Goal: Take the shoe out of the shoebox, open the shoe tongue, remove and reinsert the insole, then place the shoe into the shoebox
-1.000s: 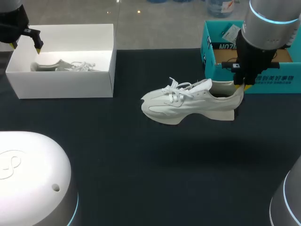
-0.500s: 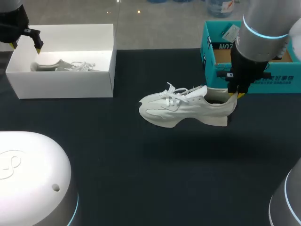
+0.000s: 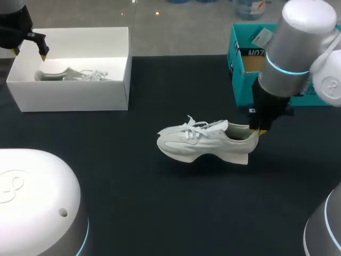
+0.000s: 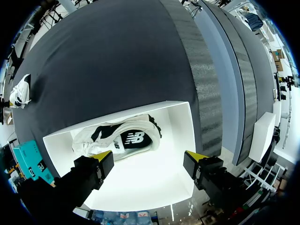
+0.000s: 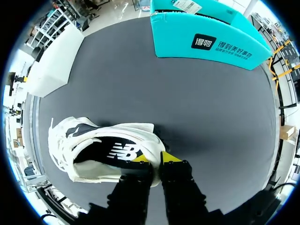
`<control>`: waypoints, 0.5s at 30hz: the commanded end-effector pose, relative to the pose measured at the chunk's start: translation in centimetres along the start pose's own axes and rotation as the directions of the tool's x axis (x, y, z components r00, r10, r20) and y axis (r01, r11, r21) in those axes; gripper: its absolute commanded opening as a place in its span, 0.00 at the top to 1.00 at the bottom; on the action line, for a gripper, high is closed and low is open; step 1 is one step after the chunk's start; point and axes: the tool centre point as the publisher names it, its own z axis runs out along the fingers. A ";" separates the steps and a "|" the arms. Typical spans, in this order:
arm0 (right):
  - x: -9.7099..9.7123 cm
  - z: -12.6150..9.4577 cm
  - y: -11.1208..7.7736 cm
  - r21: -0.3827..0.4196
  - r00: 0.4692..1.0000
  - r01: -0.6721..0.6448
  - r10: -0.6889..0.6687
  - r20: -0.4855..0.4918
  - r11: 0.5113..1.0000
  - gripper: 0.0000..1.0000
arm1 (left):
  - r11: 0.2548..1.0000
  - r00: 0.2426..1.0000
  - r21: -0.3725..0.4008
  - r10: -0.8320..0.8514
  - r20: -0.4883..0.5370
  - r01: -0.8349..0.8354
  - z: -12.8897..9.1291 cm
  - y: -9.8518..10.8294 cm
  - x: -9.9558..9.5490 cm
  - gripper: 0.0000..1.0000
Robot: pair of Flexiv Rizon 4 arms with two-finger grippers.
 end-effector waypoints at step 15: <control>2.6 4.9 0.3 0.070 0.998 0.025 -0.029 0.050 0.997 1.00 | 1.000 1.000 0.001 0.001 -0.001 -0.001 0.0 0.0 0.1 0.00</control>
